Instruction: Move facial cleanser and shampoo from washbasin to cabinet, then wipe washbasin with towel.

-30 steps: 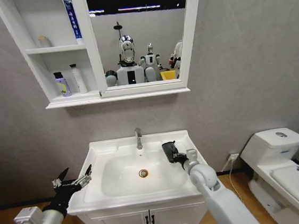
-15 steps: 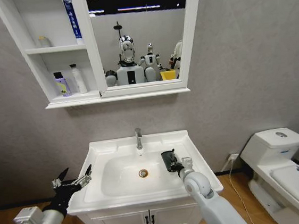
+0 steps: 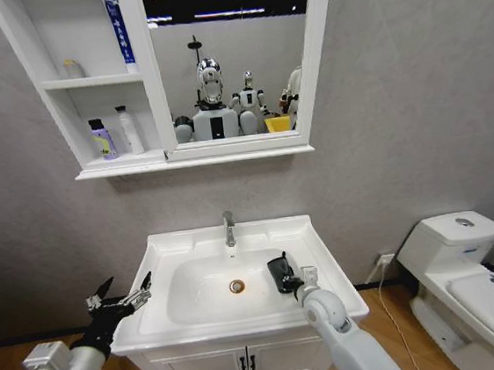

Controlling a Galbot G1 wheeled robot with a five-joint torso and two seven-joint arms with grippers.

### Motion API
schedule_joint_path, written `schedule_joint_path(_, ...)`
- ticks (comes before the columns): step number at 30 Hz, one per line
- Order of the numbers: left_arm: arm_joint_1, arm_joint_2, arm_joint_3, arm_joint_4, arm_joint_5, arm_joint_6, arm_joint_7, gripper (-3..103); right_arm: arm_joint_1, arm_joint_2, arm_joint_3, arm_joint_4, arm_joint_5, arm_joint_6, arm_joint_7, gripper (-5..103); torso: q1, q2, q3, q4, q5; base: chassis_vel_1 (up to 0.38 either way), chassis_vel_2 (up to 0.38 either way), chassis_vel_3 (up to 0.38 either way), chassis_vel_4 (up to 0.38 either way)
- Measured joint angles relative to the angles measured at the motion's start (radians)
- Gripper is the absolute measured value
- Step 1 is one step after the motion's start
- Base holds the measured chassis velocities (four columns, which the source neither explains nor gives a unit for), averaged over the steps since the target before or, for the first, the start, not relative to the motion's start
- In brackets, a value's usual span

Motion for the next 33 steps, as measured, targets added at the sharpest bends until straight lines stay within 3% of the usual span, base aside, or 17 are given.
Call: schedule_joint_path(33,0.000,0.000,0.000,0.000,0.000,0.000,0.000,100,0.079,0.094,-0.080,-0.135,0.018,0.000,-0.102,0,0.000,0.000,0.000,0.0000,-0.0001,0.000,0.000,0.000,0.000)
